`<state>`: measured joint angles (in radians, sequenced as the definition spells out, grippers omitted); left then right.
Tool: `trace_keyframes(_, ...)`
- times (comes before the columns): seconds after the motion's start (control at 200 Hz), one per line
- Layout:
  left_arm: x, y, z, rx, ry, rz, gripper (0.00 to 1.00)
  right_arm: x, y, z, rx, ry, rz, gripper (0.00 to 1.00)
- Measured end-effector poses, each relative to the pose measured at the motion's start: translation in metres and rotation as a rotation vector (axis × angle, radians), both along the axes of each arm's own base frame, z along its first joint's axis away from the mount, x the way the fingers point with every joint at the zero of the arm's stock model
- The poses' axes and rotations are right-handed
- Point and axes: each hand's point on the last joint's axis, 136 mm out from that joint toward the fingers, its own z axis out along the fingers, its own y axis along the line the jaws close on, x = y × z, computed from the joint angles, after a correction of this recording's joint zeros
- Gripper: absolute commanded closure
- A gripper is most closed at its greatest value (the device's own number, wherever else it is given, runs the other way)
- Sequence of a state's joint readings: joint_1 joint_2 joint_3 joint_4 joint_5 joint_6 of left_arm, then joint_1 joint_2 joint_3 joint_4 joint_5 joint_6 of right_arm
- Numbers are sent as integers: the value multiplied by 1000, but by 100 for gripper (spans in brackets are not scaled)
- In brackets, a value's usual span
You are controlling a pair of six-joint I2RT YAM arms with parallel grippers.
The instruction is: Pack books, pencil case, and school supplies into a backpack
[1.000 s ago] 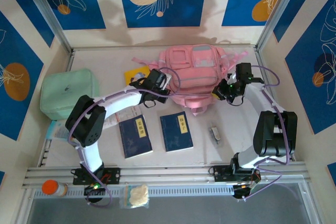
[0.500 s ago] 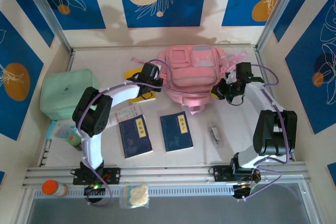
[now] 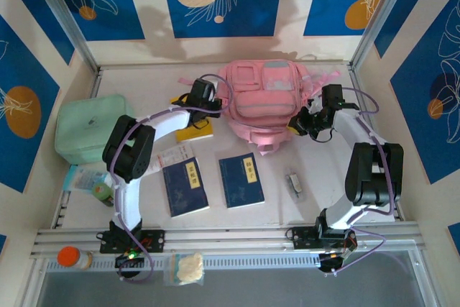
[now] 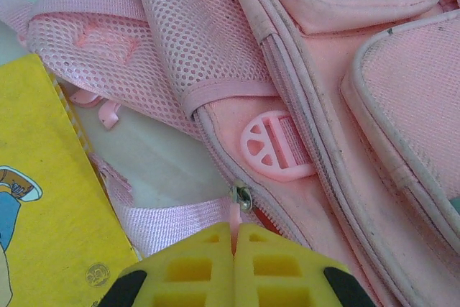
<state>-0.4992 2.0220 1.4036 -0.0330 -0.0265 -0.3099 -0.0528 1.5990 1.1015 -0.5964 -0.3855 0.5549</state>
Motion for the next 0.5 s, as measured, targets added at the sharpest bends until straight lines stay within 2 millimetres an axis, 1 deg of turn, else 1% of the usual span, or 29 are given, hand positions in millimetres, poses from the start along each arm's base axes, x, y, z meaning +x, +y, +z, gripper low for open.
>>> trace_keyframes(0.115, -2, 3, 2, -6, 7, 5, 63, 6, 0, 6, -1, -24, 4, 66)
trace_keyframes(0.185, -11, 7, 9, -21, 11, -4, 58, 6, 0, 8, 1, -28, 2, 58)
trace_keyframes(0.245, -21, 11, 22, -46, 7, -4, 55, 5, 1, 11, -9, -38, 9, 52)
trace_keyframes(0.3, -33, 16, 39, -70, -6, -6, 53, 4, 0, 14, -29, -46, 10, 49)
trace_keyframes(0.325, -39, 18, 48, -79, -14, -7, 52, 2, 0, 16, -39, -49, 9, 48)
trace_keyframes(0.34, -41, 19, 49, -84, -13, -4, 51, 2, 0, 17, -43, -53, 12, 47)
trace_keyframes(0.39, -53, 24, 67, -110, -35, -3, 49, -1, 3, 22, -59, -64, 17, 46)
trace_keyframes(0.41, -57, 26, 71, -120, -37, 2, 48, -2, 4, 24, -65, -70, 21, 46)
trace_keyframes(0.44, -64, 29, 76, -130, -41, 1, 47, -4, 8, 26, -74, -77, 32, 46)
trace_keyframes(0.5, -79, 37, 86, -152, -44, 10, 44, -9, 24, 31, -90, -90, 76, 46)
